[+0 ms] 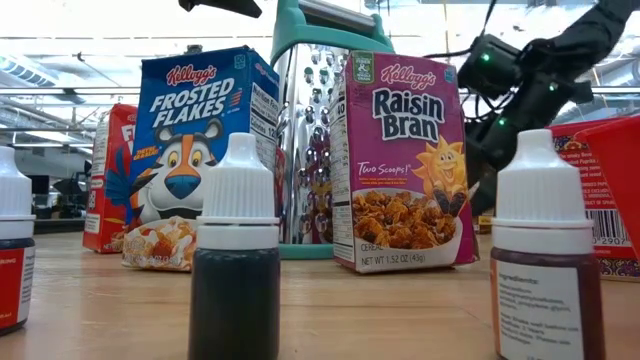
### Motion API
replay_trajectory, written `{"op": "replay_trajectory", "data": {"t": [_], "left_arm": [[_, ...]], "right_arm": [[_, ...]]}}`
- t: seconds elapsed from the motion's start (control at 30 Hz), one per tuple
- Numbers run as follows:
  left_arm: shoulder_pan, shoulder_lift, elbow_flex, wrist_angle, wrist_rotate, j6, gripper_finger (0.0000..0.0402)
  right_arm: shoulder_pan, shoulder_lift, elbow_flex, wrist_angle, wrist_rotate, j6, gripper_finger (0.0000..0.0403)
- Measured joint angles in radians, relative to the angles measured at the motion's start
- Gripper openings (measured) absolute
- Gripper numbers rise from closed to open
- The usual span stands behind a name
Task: Pick & Place Kitchen Items
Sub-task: Put the yellow cereal box into the pink bin
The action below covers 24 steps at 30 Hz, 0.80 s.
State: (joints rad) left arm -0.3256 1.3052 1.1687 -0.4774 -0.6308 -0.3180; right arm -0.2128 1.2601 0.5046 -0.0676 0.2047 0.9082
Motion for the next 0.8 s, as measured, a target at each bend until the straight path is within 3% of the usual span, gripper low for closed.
{"op": "replay_trajectory", "data": {"t": [0.23, 0.8], "left_arm": [[0.000, 0.005, 0.000, 0.001, 0.000, 0.000, 0.0200], [0.000, 0.019, -0.001, 0.001, -0.001, 0.005, 0.0200]], "right_arm": [[-0.061, 0.002, -0.092, 0.333, -0.130, 0.048, 0.0194], [-0.077, 0.003, -0.153, 0.427, -0.123, 0.121, 0.0194]]}}
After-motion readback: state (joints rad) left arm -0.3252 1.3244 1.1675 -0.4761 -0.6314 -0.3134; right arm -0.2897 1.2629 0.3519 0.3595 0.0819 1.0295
